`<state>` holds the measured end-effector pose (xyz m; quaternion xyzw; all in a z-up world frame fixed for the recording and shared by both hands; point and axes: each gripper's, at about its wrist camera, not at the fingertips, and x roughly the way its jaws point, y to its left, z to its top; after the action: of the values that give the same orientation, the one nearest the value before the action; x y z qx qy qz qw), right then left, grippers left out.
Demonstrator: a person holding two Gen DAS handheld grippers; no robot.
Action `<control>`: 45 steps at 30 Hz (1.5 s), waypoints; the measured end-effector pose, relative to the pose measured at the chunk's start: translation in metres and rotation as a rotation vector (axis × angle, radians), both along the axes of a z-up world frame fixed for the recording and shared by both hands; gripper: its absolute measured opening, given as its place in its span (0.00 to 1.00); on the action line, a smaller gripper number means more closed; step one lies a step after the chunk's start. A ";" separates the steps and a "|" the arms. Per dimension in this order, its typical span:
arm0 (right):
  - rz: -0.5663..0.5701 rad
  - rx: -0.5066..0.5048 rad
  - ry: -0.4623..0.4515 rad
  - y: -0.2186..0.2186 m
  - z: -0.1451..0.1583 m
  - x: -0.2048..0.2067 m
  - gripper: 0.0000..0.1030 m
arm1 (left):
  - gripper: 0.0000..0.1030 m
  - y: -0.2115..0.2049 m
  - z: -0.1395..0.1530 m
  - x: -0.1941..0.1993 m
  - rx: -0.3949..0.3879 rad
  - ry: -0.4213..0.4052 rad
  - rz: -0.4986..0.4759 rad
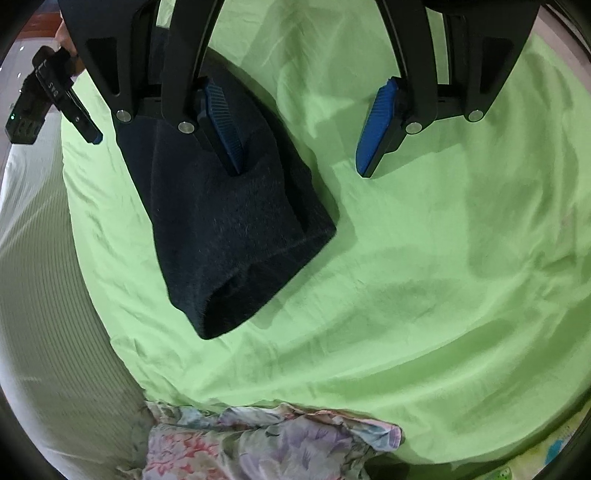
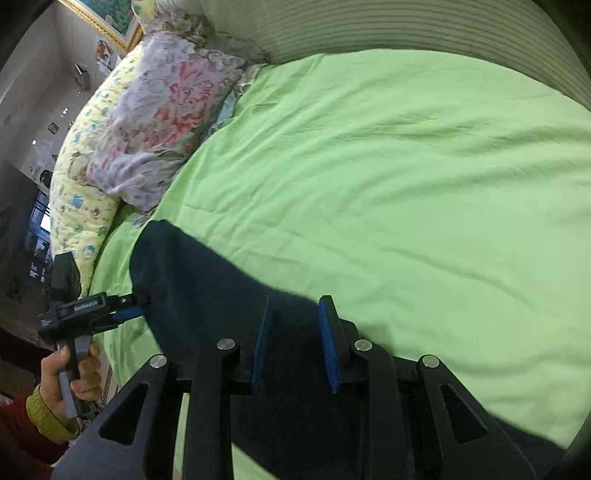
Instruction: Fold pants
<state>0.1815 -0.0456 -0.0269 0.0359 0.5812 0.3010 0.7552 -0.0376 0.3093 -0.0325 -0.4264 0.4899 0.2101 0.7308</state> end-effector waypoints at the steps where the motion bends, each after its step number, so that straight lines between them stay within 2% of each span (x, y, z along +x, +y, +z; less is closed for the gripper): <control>1: 0.012 -0.002 0.010 0.003 -0.004 0.003 0.28 | 0.62 0.001 -0.001 0.001 -0.001 -0.001 0.002; 4: 0.063 -0.031 0.043 0.019 -0.019 0.009 0.33 | 0.62 0.005 -0.004 0.003 -0.003 -0.007 -0.002; 6: 0.109 -0.085 0.054 0.031 -0.031 0.009 0.37 | 0.62 0.006 -0.006 0.005 -0.004 -0.016 -0.008; 11: 0.205 -0.151 0.072 0.047 -0.049 0.007 0.38 | 0.62 0.007 -0.010 0.010 -0.009 -0.048 -0.014; 14: 0.227 -0.162 0.069 0.049 -0.050 0.008 0.31 | 0.62 0.007 -0.012 0.018 -0.007 -0.071 -0.013; 16: 0.236 -0.171 0.065 0.047 -0.049 0.009 0.21 | 0.60 0.006 -0.012 0.024 -0.001 -0.088 -0.019; 18: 0.241 -0.167 0.064 0.044 -0.044 0.008 0.16 | 0.37 0.006 -0.012 0.028 -0.009 -0.115 -0.035; 20: 0.246 -0.163 0.035 0.041 -0.031 0.006 0.14 | 0.24 0.008 -0.009 0.027 -0.040 -0.153 -0.041; 22: 0.240 -0.147 -0.006 0.039 -0.013 0.006 0.13 | 0.18 0.008 0.005 0.022 -0.053 -0.213 -0.047; 26: 0.229 -0.133 -0.095 0.035 0.018 0.003 0.08 | 0.18 0.004 0.043 0.008 -0.055 -0.329 -0.078; 27: 0.233 -0.147 -0.119 0.035 0.021 0.002 0.08 | 0.18 0.002 0.052 0.004 -0.052 -0.359 -0.090; 30: 0.222 -0.188 -0.146 0.040 0.015 0.006 0.08 | 0.18 0.001 0.057 0.002 -0.037 -0.376 -0.123; 34: 0.215 -0.270 -0.165 0.058 -0.006 0.009 0.08 | 0.18 0.001 0.043 0.013 0.015 -0.328 -0.169; 38: 0.146 -0.314 -0.124 0.058 -0.029 0.016 0.11 | 0.21 0.004 0.023 0.025 0.090 -0.235 -0.229; 40: 0.088 -0.286 -0.106 0.051 -0.026 0.018 0.17 | 0.27 0.006 0.021 0.027 0.123 -0.180 -0.237; 42: 0.026 -0.280 -0.124 0.039 -0.014 0.016 0.18 | 0.35 0.007 0.028 0.025 0.148 -0.171 -0.234; 43: 0.004 -0.266 -0.129 0.032 -0.008 0.014 0.18 | 0.36 0.008 0.035 0.022 0.171 -0.174 -0.229; 45: -0.047 -0.217 -0.123 0.014 0.006 0.008 0.20 | 0.44 0.010 0.050 0.018 0.207 -0.193 -0.225</control>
<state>0.1898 -0.0313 -0.0210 -0.0512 0.5618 0.2200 0.7958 -0.0200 0.3193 0.0172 -0.3093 0.4381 0.1344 0.8333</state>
